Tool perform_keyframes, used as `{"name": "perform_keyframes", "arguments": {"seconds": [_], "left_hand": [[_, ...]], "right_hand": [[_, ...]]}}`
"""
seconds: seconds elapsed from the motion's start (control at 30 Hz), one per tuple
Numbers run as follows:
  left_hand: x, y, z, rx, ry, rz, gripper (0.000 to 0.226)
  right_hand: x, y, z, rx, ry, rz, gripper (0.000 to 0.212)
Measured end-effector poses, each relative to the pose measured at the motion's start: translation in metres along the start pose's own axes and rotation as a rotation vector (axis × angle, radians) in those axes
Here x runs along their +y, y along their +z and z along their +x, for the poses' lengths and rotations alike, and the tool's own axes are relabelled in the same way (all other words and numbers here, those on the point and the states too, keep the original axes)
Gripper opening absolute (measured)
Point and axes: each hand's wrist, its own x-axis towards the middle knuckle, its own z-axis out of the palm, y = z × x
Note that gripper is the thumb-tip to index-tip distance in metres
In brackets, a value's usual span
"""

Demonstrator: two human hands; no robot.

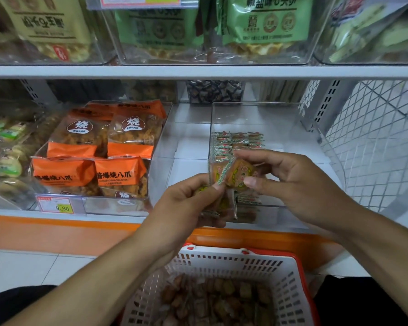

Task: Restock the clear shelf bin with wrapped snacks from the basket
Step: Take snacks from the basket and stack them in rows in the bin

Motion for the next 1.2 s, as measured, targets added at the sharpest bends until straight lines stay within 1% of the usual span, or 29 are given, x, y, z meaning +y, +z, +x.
{"name": "perform_keyframes", "arguments": {"seconds": [0.07,0.13,0.17,0.2,0.27,0.33,0.4,0.47,0.53,0.6,0.67,0.8,0.9,1.0,1.13,1.2], "left_hand": [[0.001,-0.002,0.000,-0.050,-0.027,0.011,0.029],[0.001,-0.004,-0.001,-0.074,-0.026,0.031,0.019],[0.000,-0.004,-0.001,-0.079,-0.021,0.040,0.018],[-0.001,-0.004,-0.002,-0.085,-0.020,0.036,0.023],[-0.001,-0.003,-0.002,-0.094,-0.029,0.002,0.041],[0.000,-0.002,-0.001,-0.083,-0.011,-0.013,0.057],[0.000,-0.002,0.000,-0.051,0.034,-0.016,0.065],[-0.001,-0.001,0.000,0.005,0.091,-0.019,0.069],[-0.001,-0.001,0.001,0.074,0.140,-0.039,0.073],[-0.003,-0.002,0.003,0.115,0.182,-0.026,0.077],[-0.003,-0.002,0.004,0.136,0.208,0.035,0.075],[-0.003,-0.005,0.006,0.187,0.253,0.161,0.055],[-0.003,-0.008,0.004,0.154,0.311,0.336,0.047],[-0.004,-0.010,0.002,0.105,0.315,0.498,0.048],[-0.006,-0.010,0.002,0.029,0.253,0.572,0.053],[-0.007,-0.008,0.002,0.002,0.241,0.549,0.063]], "right_hand": [[0.000,-0.002,0.000,-0.064,0.031,0.047,0.042],[0.003,-0.002,0.000,-0.118,0.065,0.098,0.044],[0.004,-0.002,0.000,-0.134,0.078,0.106,0.044],[0.005,-0.002,-0.001,-0.143,0.090,0.106,0.045],[0.005,-0.005,0.000,-0.140,0.110,0.112,0.051],[0.001,-0.009,0.001,-0.098,0.130,0.165,0.055],[-0.002,-0.013,0.003,-0.043,0.173,0.286,0.051],[-0.005,-0.016,0.005,-0.026,0.238,0.427,0.049],[-0.006,-0.015,0.004,-0.063,0.300,0.555,0.049],[-0.005,-0.007,0.001,-0.150,0.350,0.625,0.044],[-0.001,0.001,-0.002,-0.190,0.383,0.613,0.040],[0.001,-0.002,-0.001,-0.146,0.383,0.544,0.037],[-0.004,-0.013,0.000,-0.217,0.365,0.421,0.049],[-0.004,-0.020,0.000,-0.226,0.351,0.254,0.059],[-0.003,-0.022,-0.001,-0.257,0.368,0.197,0.057],[-0.003,-0.020,-0.002,-0.314,0.399,0.188,0.056]]}}
